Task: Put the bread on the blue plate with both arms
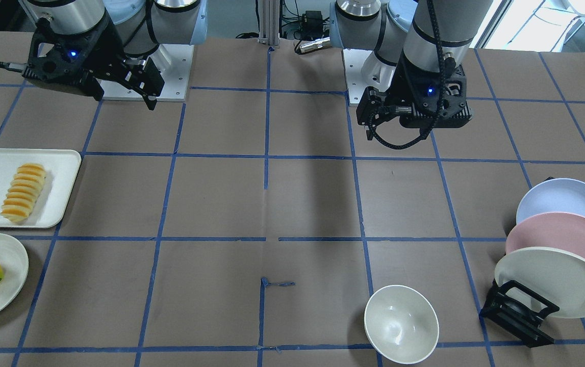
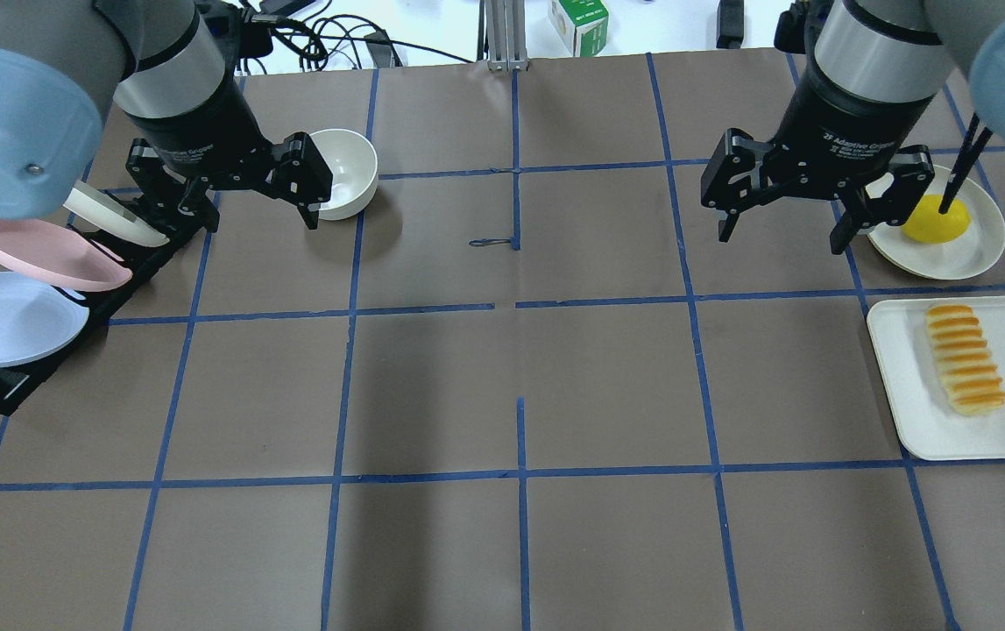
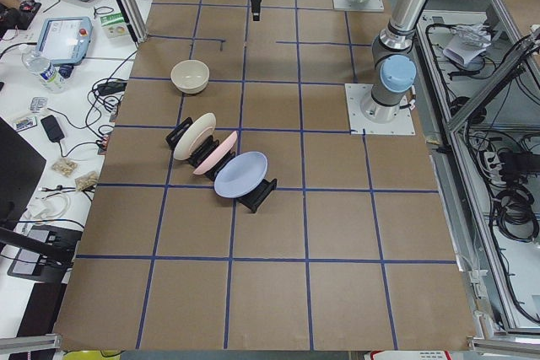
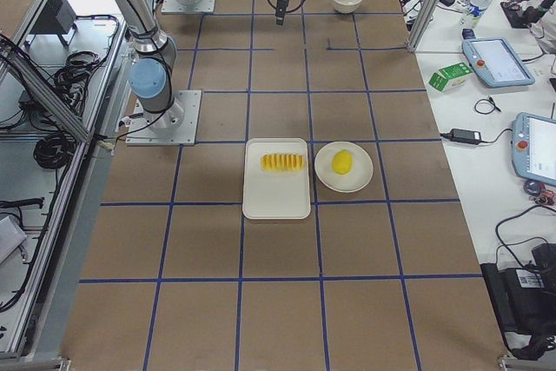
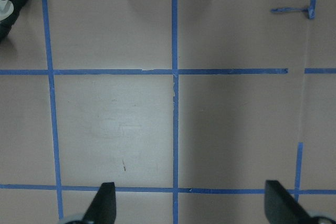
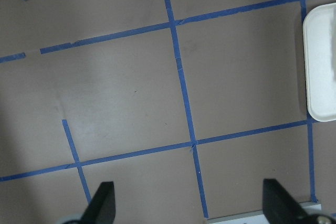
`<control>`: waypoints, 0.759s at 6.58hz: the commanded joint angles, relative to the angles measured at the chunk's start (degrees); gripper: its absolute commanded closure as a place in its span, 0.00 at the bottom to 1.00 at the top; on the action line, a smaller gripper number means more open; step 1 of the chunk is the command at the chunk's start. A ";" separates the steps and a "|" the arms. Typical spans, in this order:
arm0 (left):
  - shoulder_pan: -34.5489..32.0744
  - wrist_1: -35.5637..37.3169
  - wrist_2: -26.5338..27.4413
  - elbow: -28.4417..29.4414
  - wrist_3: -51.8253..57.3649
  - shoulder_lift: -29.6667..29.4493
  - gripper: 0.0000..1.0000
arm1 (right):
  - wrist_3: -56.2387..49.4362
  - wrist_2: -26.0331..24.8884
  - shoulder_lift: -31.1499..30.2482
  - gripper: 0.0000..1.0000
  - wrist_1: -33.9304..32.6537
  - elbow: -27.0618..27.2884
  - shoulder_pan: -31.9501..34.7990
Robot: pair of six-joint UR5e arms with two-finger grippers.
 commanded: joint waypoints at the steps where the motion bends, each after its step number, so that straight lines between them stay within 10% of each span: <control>1: 0.00 0.00 0.00 0.00 0.00 -0.35 0.00 | 0.09 0.02 0.03 0.00 0.09 0.09 0.09; 5: 0.00 0.09 0.09 0.00 0.00 -0.44 0.00 | -0.18 -0.68 0.46 0.00 0.18 0.09 0.09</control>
